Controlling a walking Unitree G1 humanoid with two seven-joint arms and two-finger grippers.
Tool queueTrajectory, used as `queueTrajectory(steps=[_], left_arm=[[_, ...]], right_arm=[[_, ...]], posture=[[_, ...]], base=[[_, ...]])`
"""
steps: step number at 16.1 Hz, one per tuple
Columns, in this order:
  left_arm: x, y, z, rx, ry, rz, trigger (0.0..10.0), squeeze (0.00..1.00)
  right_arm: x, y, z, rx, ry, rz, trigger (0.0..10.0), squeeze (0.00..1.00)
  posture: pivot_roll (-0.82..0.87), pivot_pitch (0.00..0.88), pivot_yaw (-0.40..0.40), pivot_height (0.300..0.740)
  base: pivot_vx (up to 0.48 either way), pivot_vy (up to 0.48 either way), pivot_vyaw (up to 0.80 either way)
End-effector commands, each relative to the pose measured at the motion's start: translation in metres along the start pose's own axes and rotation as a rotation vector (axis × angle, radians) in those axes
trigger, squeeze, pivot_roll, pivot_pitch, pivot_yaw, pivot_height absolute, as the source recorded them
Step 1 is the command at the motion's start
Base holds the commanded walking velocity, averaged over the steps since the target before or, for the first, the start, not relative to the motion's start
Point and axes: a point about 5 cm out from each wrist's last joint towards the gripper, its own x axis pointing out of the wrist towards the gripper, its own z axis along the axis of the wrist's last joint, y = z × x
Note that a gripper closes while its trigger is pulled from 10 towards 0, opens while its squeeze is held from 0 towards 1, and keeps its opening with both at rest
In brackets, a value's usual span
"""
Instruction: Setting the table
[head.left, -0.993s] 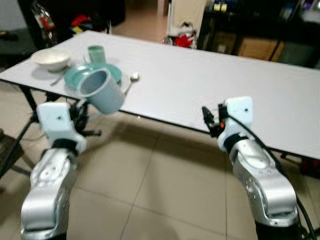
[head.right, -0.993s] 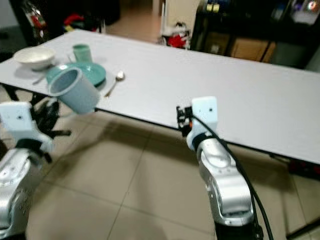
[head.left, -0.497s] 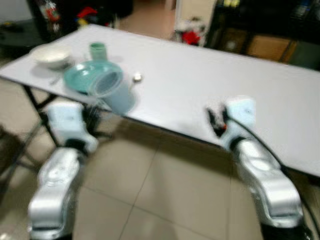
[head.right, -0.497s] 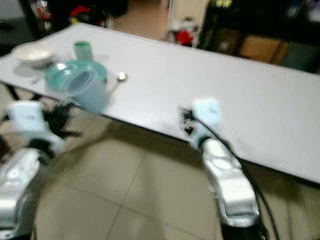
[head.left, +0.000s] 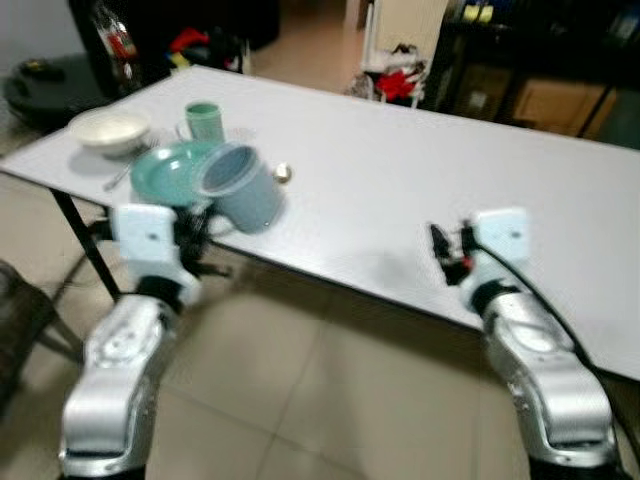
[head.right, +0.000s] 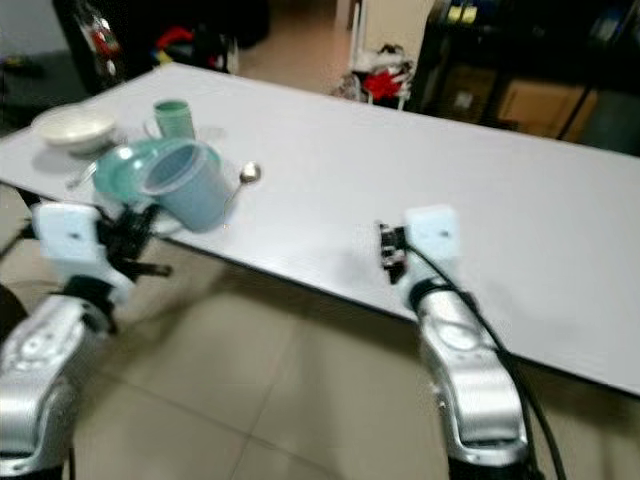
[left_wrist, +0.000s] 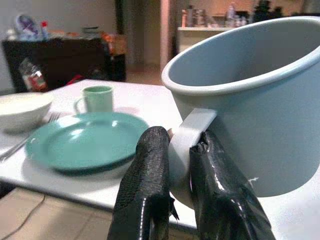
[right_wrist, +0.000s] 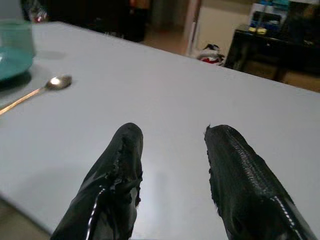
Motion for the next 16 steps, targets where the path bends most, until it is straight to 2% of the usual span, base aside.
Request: queueTrajectory(steps=[1, 5, 8, 10, 16], left_arm=[[0.002, 0.001, 0.005, 0.025, -0.020, -0.016, 10.0, 0.00], [0.002, -0.023, -0.007, 0.079, 0.019, -0.157, 10.0, 0.00], [0.007, -0.029, -0.009, 0.081, 0.019, -0.178, 10.0, 0.00], [0.010, -0.027, -0.009, 0.105, 0.017, -0.163, 10.0, 0.00], [0.017, -0.012, -0.014, 0.180, 0.058, -0.093, 10.0, 0.00]], right_arm=[[-0.003, 0.007, 0.003, 0.032, -0.011, 0.025, 10.0, 0.00], [-0.017, 0.004, -0.003, 0.031, 0.014, 0.005, 10.0, 0.00], [-0.020, 0.002, -0.004, 0.028, 0.020, -0.010, 10.0, 0.00], [-0.021, 0.001, -0.004, 0.028, 0.015, -0.016, 10.0, 0.00], [-0.016, 0.006, -0.005, 0.013, 0.012, 0.046, 10.0, 0.00]], posture=[[0.01, 0.000, 0.015, 0.740], [-0.01, 0.000, 0.028, 0.740], [-0.02, 0.000, 0.041, 0.740], [-0.02, 0.000, 0.043, 0.740], [0.00, 0.000, 0.062, 0.740]], base=[[0.341, 0.000, -0.80], [0.336, 0.000, -0.80], [0.321, 0.000, -0.80], [0.313, 0.000, -0.69], [0.315, 0.000, 0.00]])
